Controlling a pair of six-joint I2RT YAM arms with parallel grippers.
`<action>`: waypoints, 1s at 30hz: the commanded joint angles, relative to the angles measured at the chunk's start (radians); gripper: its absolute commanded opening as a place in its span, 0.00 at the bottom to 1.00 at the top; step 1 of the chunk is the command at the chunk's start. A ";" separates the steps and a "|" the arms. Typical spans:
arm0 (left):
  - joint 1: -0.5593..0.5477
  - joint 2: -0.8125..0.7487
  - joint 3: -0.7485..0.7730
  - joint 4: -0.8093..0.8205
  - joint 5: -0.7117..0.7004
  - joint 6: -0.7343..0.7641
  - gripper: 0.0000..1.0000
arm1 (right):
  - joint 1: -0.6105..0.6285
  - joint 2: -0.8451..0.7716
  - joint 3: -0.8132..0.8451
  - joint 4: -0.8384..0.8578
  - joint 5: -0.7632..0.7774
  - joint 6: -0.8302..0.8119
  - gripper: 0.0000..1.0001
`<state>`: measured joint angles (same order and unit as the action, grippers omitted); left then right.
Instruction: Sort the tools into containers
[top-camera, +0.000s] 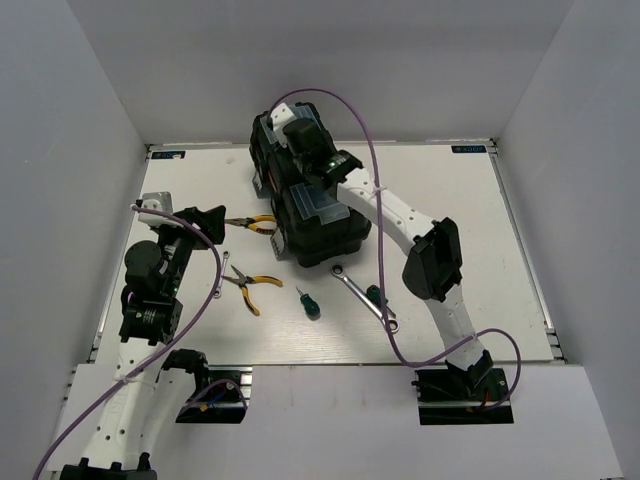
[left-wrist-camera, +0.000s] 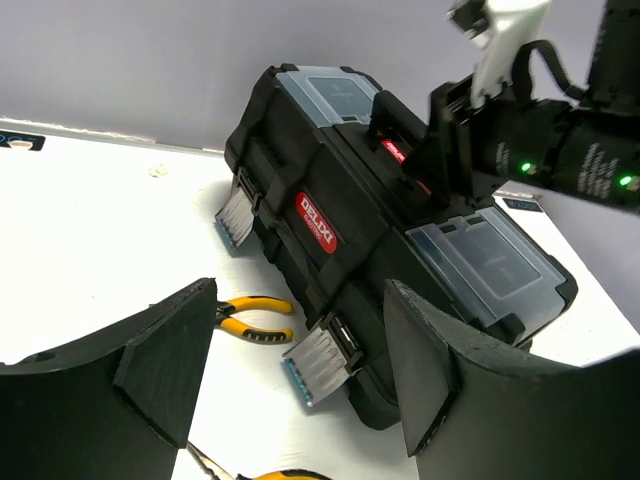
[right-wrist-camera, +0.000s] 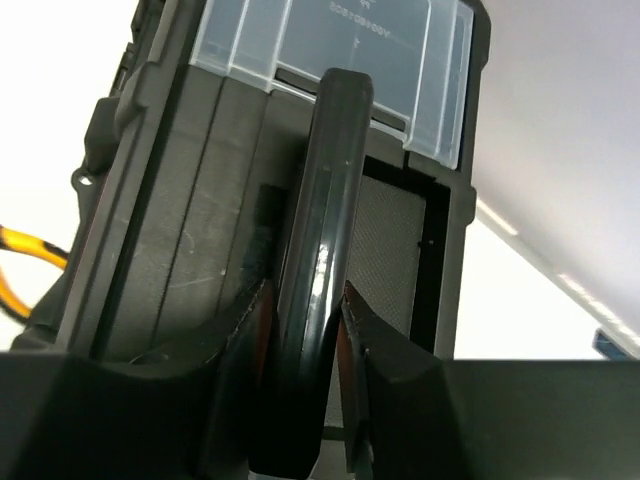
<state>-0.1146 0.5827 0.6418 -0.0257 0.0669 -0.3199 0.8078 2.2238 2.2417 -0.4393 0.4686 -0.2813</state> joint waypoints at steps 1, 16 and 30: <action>-0.002 0.002 -0.013 0.004 0.010 -0.014 0.77 | -0.041 -0.093 -0.022 -0.050 -0.148 0.089 0.04; -0.002 0.454 -0.013 0.158 0.160 -0.237 0.69 | -0.078 -0.256 0.030 -0.004 -0.088 0.157 0.00; -0.011 0.775 0.074 0.348 0.352 -0.350 0.75 | -0.186 -0.331 0.114 -0.041 -0.142 0.223 0.00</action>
<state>-0.1215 1.3315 0.6643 0.2169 0.3527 -0.6197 0.6399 2.0537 2.2257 -0.6598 0.2932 -0.0696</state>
